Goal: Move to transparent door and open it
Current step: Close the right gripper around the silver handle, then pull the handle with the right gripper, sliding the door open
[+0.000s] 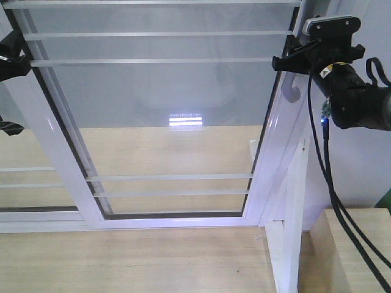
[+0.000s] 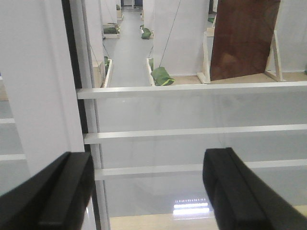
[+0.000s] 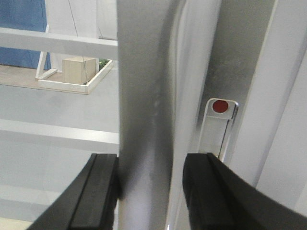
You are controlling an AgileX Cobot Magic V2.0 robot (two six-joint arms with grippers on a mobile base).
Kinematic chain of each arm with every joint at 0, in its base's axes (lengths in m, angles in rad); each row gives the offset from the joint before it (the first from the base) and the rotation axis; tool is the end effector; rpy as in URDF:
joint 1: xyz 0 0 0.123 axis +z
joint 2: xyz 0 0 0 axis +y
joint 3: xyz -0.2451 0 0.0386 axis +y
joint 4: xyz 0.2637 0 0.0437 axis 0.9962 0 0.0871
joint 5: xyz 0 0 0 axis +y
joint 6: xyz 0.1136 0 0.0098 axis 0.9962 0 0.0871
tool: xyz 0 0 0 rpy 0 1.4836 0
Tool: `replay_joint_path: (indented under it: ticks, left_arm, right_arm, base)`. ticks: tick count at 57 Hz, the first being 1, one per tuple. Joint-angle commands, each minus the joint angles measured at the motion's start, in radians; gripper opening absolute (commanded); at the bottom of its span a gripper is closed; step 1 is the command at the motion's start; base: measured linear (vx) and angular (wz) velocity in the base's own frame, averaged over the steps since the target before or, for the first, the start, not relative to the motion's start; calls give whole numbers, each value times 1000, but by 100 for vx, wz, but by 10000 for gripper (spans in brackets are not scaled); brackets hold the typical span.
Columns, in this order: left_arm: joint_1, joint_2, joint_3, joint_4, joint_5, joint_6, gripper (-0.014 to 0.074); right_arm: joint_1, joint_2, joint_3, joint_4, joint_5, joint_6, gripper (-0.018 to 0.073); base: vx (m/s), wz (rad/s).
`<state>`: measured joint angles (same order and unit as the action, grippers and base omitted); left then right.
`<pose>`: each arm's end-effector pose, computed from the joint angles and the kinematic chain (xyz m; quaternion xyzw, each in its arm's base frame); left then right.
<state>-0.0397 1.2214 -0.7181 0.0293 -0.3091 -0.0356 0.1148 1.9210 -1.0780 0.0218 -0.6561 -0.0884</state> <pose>0.3175 -0.0136 0.2653 0.0149 0.7438 -0.0191 0.6680 0.4391 0.0491 0.1607 -0.0644 0.7387 0.0097 0.6709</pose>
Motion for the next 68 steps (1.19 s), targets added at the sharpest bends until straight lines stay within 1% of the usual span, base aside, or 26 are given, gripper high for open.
replay_joint_path:
  ticks: [1,8,14,17,29,33,42,47,58,68]
  left_arm:
    - [-1,-23,-34,-9,-78,-8,578]
    - [-1,-23,-34,-9,-77,-8,578]
    - [-1,-23,-34,-9,-76,-8,578]
    - [-1,-23,-34,-9,-76,-8,578]
    - [-1,-23,-34,-9,-75,-8,578]
    - [-1,-23,-34,-9,-74,-8,578]
    - [-1,-23,-34,-9,-66,-8,578]
    - [-1,-23,-34,-9,-60,-8,578]
    - [-1,-23,-34,-9,-38,-8,578]
    - [-1,-23,-34,-9,-31,-8,578]
  right_arm:
    - [-30,-44,-33,17,-90,38,363]
    - [-36,-40,-33,-48,-90,67,360]
    - [-36,-40,-33,-91,-90,88,318]
    - [-36,-40,-33,-104,-90,103,274]
    - [-36,-40,-33,-183,-90,206,38]
    - [-36,-40,-33,-218,-90,235,-15]
    - [-36,-40,-33,-306,-91,314,-9]
    - [-28,-40,-33,-350,-93,329,-8]
    - [17,-41,-33,-371,-97,312,-6]
    - [76,-42,-33,-380,-97,308,-6]
  base:
    - [0,0]
    - [0,0]
    - [0,0]
    - [0,0]
    - [0,0]
    - [0,0]
    - [0,0]
    - [0,0]
    - [0,0]
    - [0,0]
